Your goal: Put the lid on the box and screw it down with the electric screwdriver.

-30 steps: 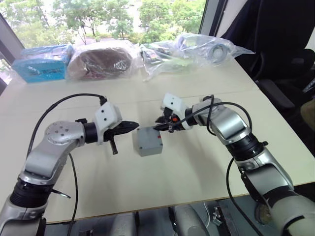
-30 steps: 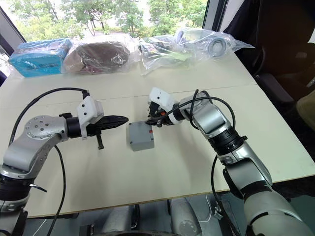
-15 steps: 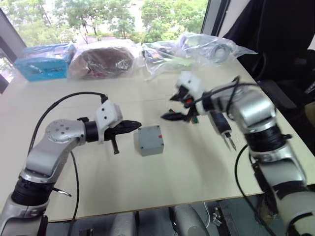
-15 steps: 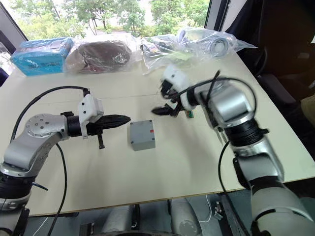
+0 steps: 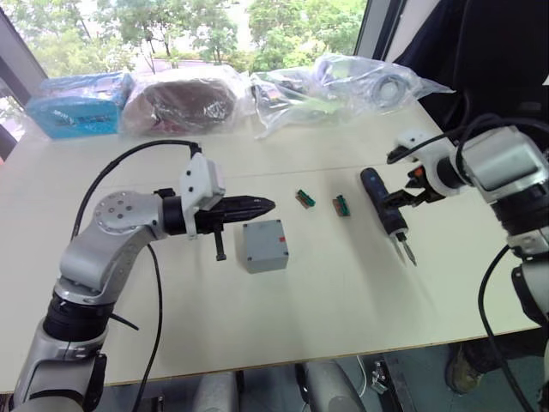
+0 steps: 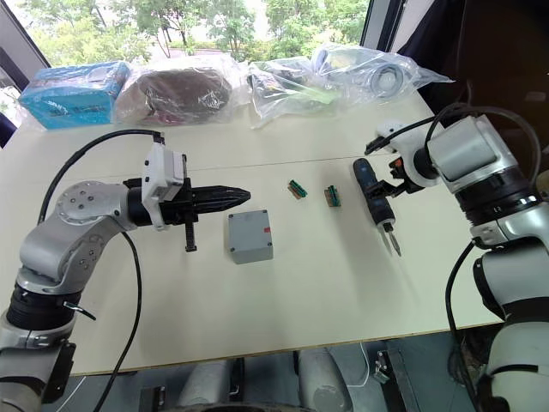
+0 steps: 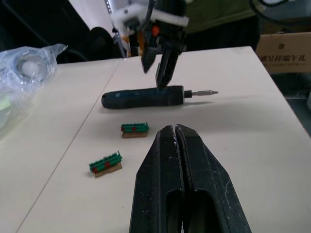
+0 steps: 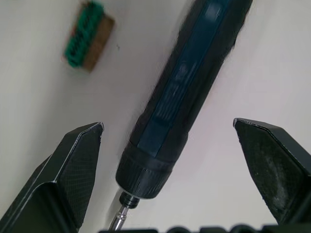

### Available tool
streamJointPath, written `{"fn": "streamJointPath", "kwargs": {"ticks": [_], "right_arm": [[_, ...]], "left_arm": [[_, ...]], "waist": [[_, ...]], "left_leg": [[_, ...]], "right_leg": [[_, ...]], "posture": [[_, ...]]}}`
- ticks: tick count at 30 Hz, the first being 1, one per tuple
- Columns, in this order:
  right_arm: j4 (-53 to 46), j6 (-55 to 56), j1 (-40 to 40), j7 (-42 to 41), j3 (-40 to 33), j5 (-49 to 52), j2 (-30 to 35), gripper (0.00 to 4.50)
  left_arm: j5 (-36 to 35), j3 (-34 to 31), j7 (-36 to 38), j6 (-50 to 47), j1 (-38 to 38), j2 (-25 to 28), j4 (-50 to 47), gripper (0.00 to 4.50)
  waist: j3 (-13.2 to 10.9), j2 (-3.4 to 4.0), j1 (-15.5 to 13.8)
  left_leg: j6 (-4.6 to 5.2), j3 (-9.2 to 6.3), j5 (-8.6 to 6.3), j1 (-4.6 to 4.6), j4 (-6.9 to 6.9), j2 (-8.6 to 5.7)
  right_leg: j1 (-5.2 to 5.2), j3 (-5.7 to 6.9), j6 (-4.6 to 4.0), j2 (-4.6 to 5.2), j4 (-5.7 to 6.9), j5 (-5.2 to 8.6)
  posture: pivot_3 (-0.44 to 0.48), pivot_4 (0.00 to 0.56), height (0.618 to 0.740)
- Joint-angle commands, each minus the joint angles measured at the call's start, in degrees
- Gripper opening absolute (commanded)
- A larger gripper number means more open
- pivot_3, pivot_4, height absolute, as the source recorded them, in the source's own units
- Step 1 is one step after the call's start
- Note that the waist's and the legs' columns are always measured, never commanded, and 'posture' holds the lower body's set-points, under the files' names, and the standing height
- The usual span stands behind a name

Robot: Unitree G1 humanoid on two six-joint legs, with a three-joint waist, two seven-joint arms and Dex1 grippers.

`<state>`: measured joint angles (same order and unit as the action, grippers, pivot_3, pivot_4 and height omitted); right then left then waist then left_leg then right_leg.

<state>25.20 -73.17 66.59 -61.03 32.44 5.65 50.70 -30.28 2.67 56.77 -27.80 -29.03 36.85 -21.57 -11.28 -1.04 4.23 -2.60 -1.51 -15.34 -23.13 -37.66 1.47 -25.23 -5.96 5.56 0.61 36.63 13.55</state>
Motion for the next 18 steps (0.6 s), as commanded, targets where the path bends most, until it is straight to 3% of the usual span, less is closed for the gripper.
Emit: {"fn": "streamJointPath", "kwargs": {"ticks": [1,11,14,18], "right_arm": [[7.18,0.36,4.22,-2.09,2.14,-1.69,-2.69,4.47],[24.56,12.51,5.45,-5.17,5.33,-8.85,-9.96,4.47],[27.90,14.03,6.06,-5.57,4.49,-10.31,-11.42,3.88],[30.14,14.52,6.94,-5.24,2.44,-11.42,-13.18,2.54]], "left_arm": [[1.10,0.04,-0.92,1.33,0.21,0.10,-2.24,0.00],[1.30,-0.97,-3.37,0.24,2.50,1.17,-5.80,0.00],[1.19,-1.31,-3.81,-0.27,2.96,1.83,-6.58,0.00],[0.78,-1.90,-3.93,-0.84,3.49,3.02,-6.93,0.00]], "waist": [[0.00,0.00,0.03],[0.00,0.00,-0.21],[0.00,0.00,-0.18],[0.00,0.00,-0.14]], "left_leg": [[0.00,0.00,0.00,-0.08,-0.01,0.00],[0.00,-0.03,0.00,-0.23,-0.08,-0.02],[0.00,-0.05,0.00,-0.21,-0.21,-0.02],[0.00,-0.05,0.00,-0.15,-0.31,-0.02]], "right_leg": [[-0.09,0.00,0.00,0.00,0.01,-0.01],[-0.18,0.02,0.00,0.02,0.04,-0.02],[-0.14,0.02,-0.01,0.01,0.13,-0.03],[-0.14,0.02,-0.01,-0.01,0.37,-0.03]], "posture": [[0.000,0.150,0.740],[0.000,0.150,0.740],[0.000,0.150,0.740],[0.000,0.150,0.740]]}}
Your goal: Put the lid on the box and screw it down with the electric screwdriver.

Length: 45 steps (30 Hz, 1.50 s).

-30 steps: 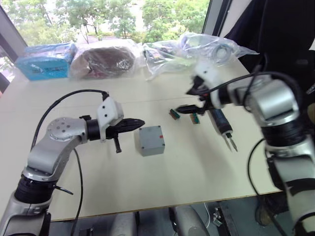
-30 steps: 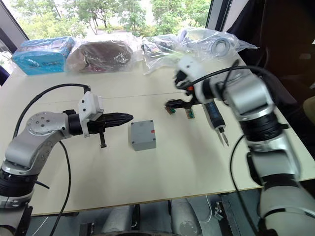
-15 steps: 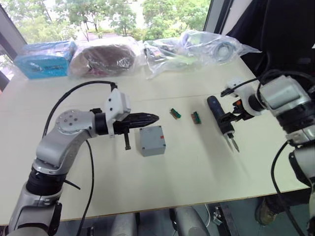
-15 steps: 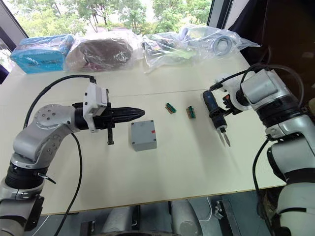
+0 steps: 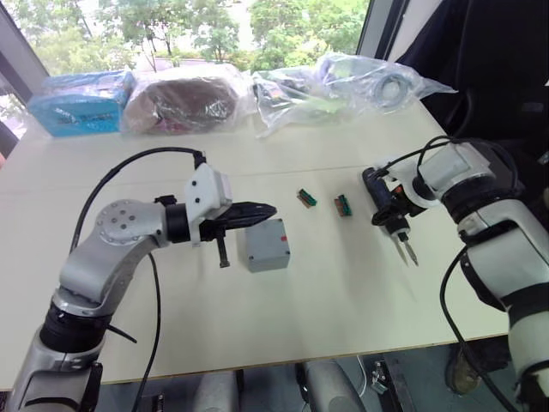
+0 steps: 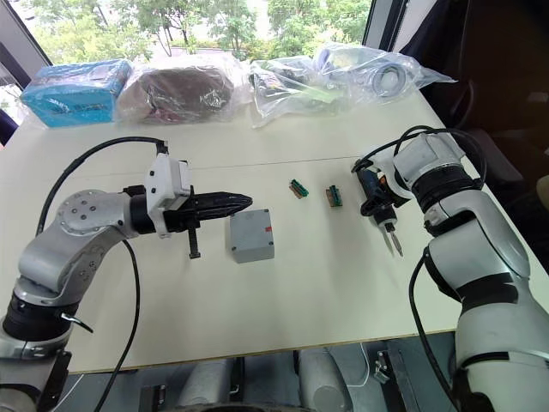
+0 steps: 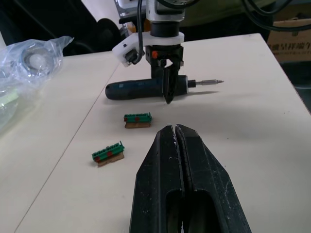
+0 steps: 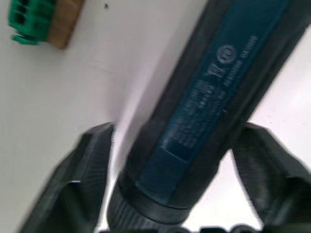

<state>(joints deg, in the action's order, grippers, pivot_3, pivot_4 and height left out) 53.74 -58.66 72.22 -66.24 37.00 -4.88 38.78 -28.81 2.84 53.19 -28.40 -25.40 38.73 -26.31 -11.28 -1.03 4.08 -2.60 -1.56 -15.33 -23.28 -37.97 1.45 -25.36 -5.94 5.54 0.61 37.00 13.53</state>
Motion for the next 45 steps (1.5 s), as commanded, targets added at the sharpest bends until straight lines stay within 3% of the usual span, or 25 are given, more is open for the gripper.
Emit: {"fn": "streamJointPath", "kwargs": {"ticks": [1,2,8,11,15,19,25,28,35,45], "right_arm": [[1.69,-0.01,1.50,0.82,-3.01,-1.13,-1.50,2.22],[1.48,-0.13,1.67,1.26,-3.72,-1.35,-1.56,1.93],[-8.87,-3.39,2.39,3.36,-11.77,0.97,0.66,1.89],[-31.15,-5.07,-3.51,4.05,-21.47,6.83,2.52,1.89],[-53.37,-4.99,-11.43,10.30,-38.33,16.62,-5.39,1.89],[-64.50,-2.75,-16.26,20.32,-46.93,21.07,-16.20,1.89],[-72.83,14.36,-25.98,31.65,-47.95,24.45,-32.16,1.89],[-74.93,23.00,-32.64,32.78,-44.32,23.48,-35.12,1.89],[-75.07,33.07,-40.22,33.72,-37.91,22.01,-35.17,1.89],[-72.56,39.67,-43.73,35.26,-34.02,21.02,-34.04,1.89]], "left_arm": [[-1.02,-2.47,-0.62,-0.70,-0.02,1.35,-2.20,0.00],[-1.47,-2.98,-0.99,-1.22,0.06,1.48,-2.25,0.00],[-2.44,-4.98,-0.93,-3.33,0.66,3.35,-1.67,0.00],[0.80,-2.67,1.53,-0.62,1.84,5.36,1.05,0.00],[3.97,0.32,4.16,2.87,2.39,5.64,5.09,0.00],[5.29,1.95,5.56,4.61,1.86,4.74,7.56,0.00],[5.93,3.38,5.80,4.84,1.56,3.23,9.00,0.00],[6.28,4.23,5.23,4.37,1.25,1.67,9.71,0.00],[8.73,5.79,4.22,4.80,0.30,-0.34,12.49,0.00],[12.57,8.18,3.83,5.80,0.23,-2.10,15.31,0.00]], "waist": [[0.00,0.00,0.01],[0.00,0.00,0.07],[-0.11,0.19,0.24],[-0.22,0.37,0.08],[-0.21,0.34,0.06],[-0.21,0.33,-0.19],[-0.14,0.20,-0.21],[-0.14,0.20,-0.18],[-0.14,0.21,0.07],[-0.14,0.21,-0.09]], "left_leg": [[0.00,-0.03,0.00,0.01,-0.02,0.00],[0.00,-0.04,0.00,0.02,-0.02,0.00],[0.00,-0.03,0.00,0.00,-0.04,0.01],[0.00,-0.03,0.00,-0.06,0.00,0.01],[0.00,-0.14,0.00,-0.06,0.11,0.02],[0.00,-0.21,0.00,-0.09,0.09,0.04],[-0.01,-0.13,0.01,-0.11,-0.13,-0.03],[-0.02,-0.18,0.01,-0.09,-0.11,-0.02],[-0.02,-0.16,0.01,-0.04,-0.08,0.02],[-0.03,-0.17,0.02,-0.04,-0.07,0.02]], "right_leg": [[0.00,0.00,0.00,-0.02,0.06,0.00],[0.00,0.01,0.00,-0.03,0.08,0.00],[-0.06,0.01,-0.02,-0.03,0.14,-0.01],[-0.14,0.01,-0.01,-0.03,0.15,-0.01],[-0.16,0.08,-0.01,-0.06,0.15,0.00],[-0.13,0.15,-0.01,-0.07,0.16,0.00],[0.03,0.10,0.00,0.04,0.07,-0.01],[0.02,0.11,0.00,0.01,0.14,-0.01],[-0.01,0.12,-0.01,-0.04,0.18,-0.01],[-0.01,0.11,-0.01,-0.05,0.18,0.00]], "posture": [[0.000,0.150,0.740],[0.000,0.150,0.740],[0.000,0.150,0.740],[0.000,0.150,0.740],[0.000,0.150,0.740],[0.000,0.150,0.740],[0.000,0.150,0.740],[0.000,0.150,0.740],[0.000,0.150,0.740],[0.000,0.150,0.740]]}}
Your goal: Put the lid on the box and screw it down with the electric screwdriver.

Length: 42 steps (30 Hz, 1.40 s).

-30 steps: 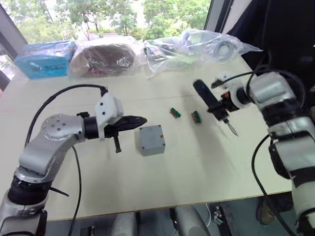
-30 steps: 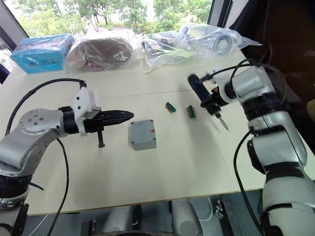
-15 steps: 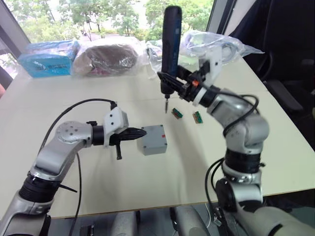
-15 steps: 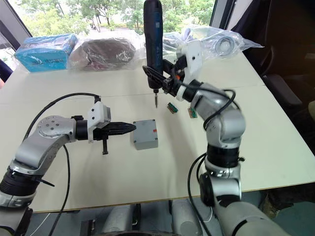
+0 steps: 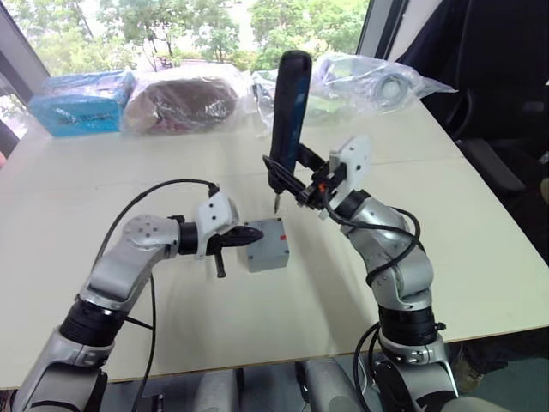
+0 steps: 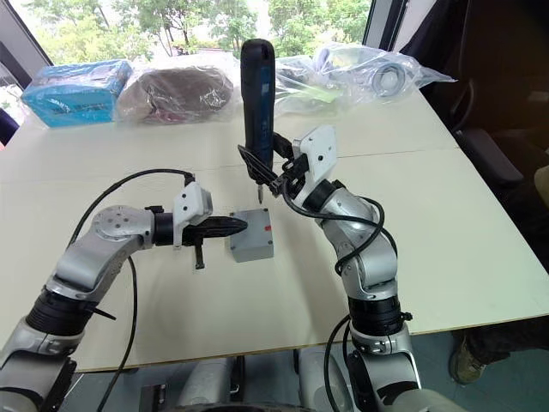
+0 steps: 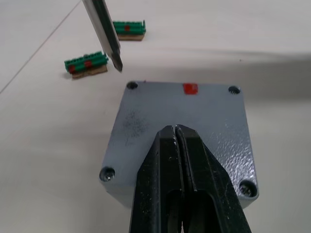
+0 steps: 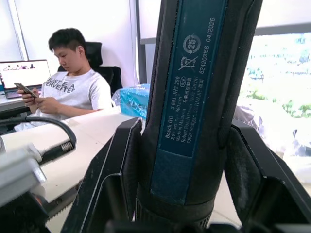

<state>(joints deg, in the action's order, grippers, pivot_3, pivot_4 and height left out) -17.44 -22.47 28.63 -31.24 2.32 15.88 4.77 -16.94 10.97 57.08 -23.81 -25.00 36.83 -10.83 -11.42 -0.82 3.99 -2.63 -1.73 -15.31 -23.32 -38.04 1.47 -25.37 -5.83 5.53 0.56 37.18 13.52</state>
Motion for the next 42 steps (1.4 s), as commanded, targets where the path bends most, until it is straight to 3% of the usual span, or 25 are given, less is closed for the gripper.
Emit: {"fn": "streamJointPath", "kwargs": {"ticks": [1,21,27,31,42], "right_arm": [[-1.13,4.07,-0.46,0.31,0.98,0.11,0.16,1.89],[4.25,11.72,-3.66,-0.11,3.49,-1.47,2.89,1.89],[6.13,9.20,-6.69,-0.53,7.12,-3.75,4.84,1.89],[6.88,4.93,-8.59,0.42,9.18,-5.26,6.20,1.89],[7.19,-5.44,-8.91,2.94,10.65,-5.55,7.12,1.89]], "left_arm": [[0.91,0.10,-0.09,1.34,-0.15,-0.33,-0.05,0.00],[2.71,0.83,0.87,1.41,0.07,-0.79,0.60,0.00],[3.36,1.23,0.82,1.74,0.63,-0.86,1.63,0.00],[3.88,1.74,0.73,2.15,0.92,-0.83,2.30,0.00],[4.78,2.34,0.83,2.86,1.46,-1.17,3.68,0.00]], "waist": [[0.00,0.00,0.00],[0.01,-0.02,-0.01],[0.07,-0.05,0.00],[0.40,-0.28,0.06],[1.73,-0.77,0.11]], "left_leg": [[0.00,0.00,0.00,0.00,0.00,0.00],[0.00,-0.01,0.00,0.06,-0.01,0.00],[0.00,-0.01,0.00,0.19,-0.01,0.00],[0.01,0.01,-0.01,1.02,0.14,0.00],[0.00,0.00,-0.03,2.21,0.51,0.04]], "right_leg": [[0.00,0.00,0.00,0.00,0.00,0.00],[0.06,0.00,0.00,0.00,0.02,0.00],[0.19,0.00,0.00,0.00,0.02,0.00],[1.00,-0.01,-0.13,0.00,-0.12,0.18],[2.01,-0.03,-0.22,0.02,-0.29,0.57]], "posture": [[0.000,0.150,0.740],[0.000,0.150,0.740],[0.000,0.150,0.740],[0.000,0.150,0.740],[0.000,0.150,0.740]]}}
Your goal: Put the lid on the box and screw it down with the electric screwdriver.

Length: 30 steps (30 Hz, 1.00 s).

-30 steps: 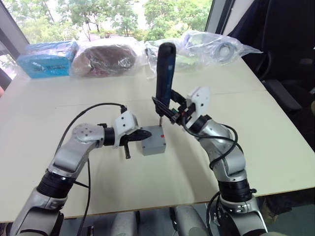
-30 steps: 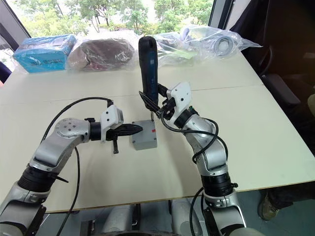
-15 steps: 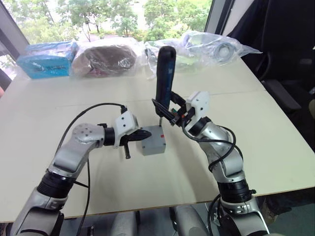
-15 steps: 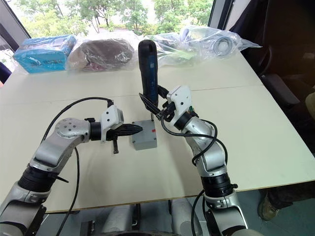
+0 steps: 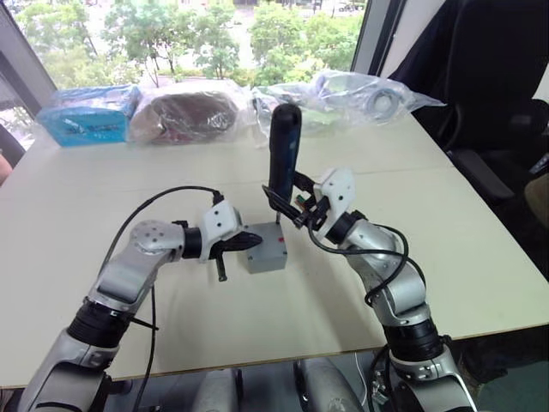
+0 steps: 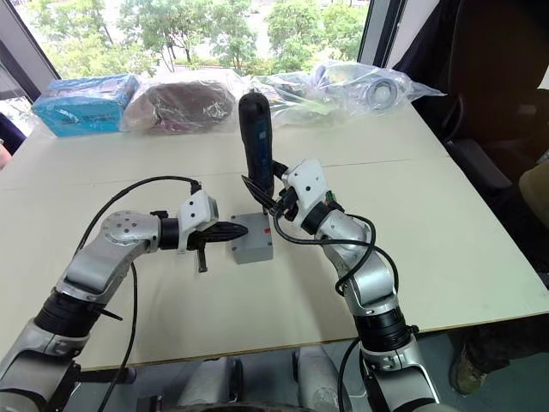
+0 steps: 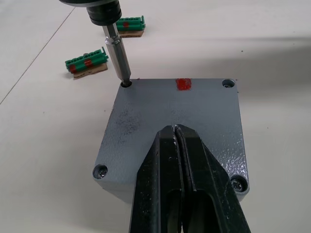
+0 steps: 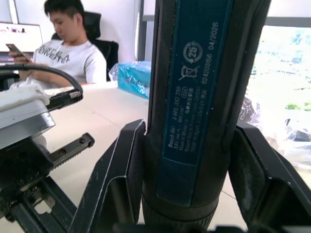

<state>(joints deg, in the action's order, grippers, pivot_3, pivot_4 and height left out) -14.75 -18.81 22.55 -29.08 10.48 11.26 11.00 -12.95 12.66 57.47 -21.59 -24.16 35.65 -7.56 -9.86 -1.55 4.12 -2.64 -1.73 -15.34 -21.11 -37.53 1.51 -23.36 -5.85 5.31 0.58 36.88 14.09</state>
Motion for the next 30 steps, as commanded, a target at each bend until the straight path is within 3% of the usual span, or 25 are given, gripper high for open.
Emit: {"fn": "streamJointPath", "kwargs": {"ticks": [1,8,18,22,30], "right_arm": [[4.56,-11.13,-2.60,1.30,2.43,-0.73,0.87,1.89],[5.72,-16.36,-1.41,3.55,3.40,-2.35,1.84,1.89],[5.53,-16.01,-1.61,4.30,3.60,-1.91,1.98,1.89],[5.47,-14.14,-1.64,3.94,3.48,-2.13,2.32,1.89],[4.00,-6.42,-0.03,0.86,0.75,0.46,1.73,1.89]], "left_arm": [[0.90,0.74,0.46,0.73,0.62,0.00,0.63,0.00],[1.70,1.16,0.39,1.57,1.18,-0.18,1.45,0.00],[2.03,1.41,0.45,2.02,1.83,-0.09,1.32,0.00],[2.03,1.37,0.40,2.08,1.78,-0.11,1.42,0.00],[1.80,1.24,0.47,2.03,1.47,-0.19,1.16,0.00]], "waist": [[0.33,-0.03,-0.02],[0.97,0.13,-0.02],[1.32,0.08,-0.06],[1.54,0.07,-0.09],[1.60,0.07,-0.19]], "left_leg": [[0.00,0.01,0.00,0.07,0.15,0.00],[-0.01,0.02,-0.01,0.67,0.58,0.11],[-0.05,0.01,-0.04,0.65,0.74,0.31],[-0.03,0.03,-0.03,0.68,1.27,0.32],[-0.02,0.11,-0.03,0.54,1.56,0.23]], "right_leg": [[0.02,-0.01,-0.01,0.01,-0.06,0.00],[0.32,0.00,-0.13,0.00,-0.43,0.08],[0.36,-0.05,-0.13,0.26,-1.04,0.08],[0.37,-0.04,-0.13,0.29,-1.62,0.08],[0.27,-0.02,-0.13,0.29,-1.64,0.08]], "posture": [[0.000,0.150,0.740],[0.000,0.150,0.740],[0.000,0.150,0.740],[0.000,0.150,0.740],[0.000,0.150,0.740]]}}
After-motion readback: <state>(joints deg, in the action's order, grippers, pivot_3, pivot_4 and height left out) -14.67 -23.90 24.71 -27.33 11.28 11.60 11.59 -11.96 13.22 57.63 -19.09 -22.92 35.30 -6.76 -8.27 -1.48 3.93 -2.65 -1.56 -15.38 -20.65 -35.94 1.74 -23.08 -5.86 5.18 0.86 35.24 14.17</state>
